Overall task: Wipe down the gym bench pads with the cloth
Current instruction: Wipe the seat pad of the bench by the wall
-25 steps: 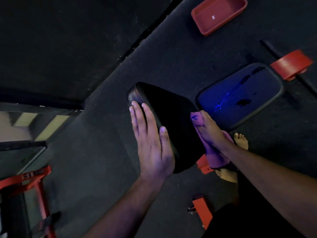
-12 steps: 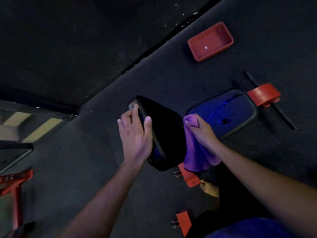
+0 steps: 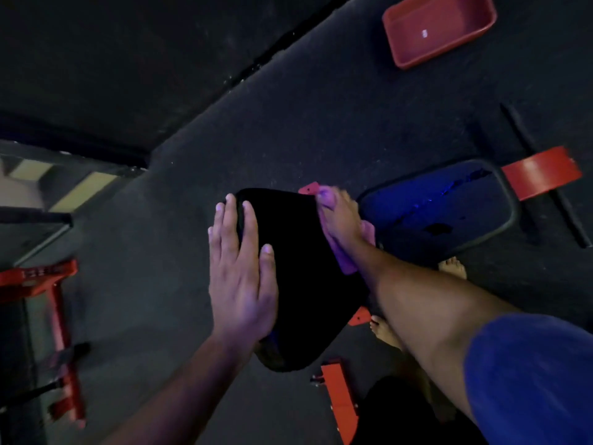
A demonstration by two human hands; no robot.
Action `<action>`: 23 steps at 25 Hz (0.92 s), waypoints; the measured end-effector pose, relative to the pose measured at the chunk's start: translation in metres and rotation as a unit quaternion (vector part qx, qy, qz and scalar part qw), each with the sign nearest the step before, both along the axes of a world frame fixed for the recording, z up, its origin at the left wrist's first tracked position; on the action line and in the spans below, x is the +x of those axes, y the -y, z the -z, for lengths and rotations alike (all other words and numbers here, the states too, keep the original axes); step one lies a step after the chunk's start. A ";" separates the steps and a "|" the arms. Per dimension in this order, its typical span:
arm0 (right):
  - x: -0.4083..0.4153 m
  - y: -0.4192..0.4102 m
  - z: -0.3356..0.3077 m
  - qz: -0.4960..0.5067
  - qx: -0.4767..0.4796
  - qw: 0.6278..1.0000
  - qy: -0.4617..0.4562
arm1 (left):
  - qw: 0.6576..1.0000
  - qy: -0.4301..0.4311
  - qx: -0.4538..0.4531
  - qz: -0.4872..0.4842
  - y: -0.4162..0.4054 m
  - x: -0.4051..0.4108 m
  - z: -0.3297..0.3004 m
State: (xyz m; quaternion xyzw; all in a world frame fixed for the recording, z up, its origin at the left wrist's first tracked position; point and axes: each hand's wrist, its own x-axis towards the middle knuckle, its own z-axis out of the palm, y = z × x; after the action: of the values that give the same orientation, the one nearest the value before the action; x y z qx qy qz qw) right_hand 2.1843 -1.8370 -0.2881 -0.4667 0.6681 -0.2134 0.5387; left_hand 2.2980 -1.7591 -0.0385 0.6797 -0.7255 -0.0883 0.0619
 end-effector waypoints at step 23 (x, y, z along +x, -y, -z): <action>-0.029 -0.091 -0.021 0.036 0.033 0.989 0.140 | 0.996 0.033 0.007 0.082 -0.001 -0.006 -0.010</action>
State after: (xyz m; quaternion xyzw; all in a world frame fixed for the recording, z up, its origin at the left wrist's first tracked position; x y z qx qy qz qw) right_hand 2.1550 -1.7461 -0.2668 -0.3900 0.6094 -0.2737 0.6337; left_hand 2.2922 -1.7581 -0.0281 0.6212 -0.7796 -0.0755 0.0260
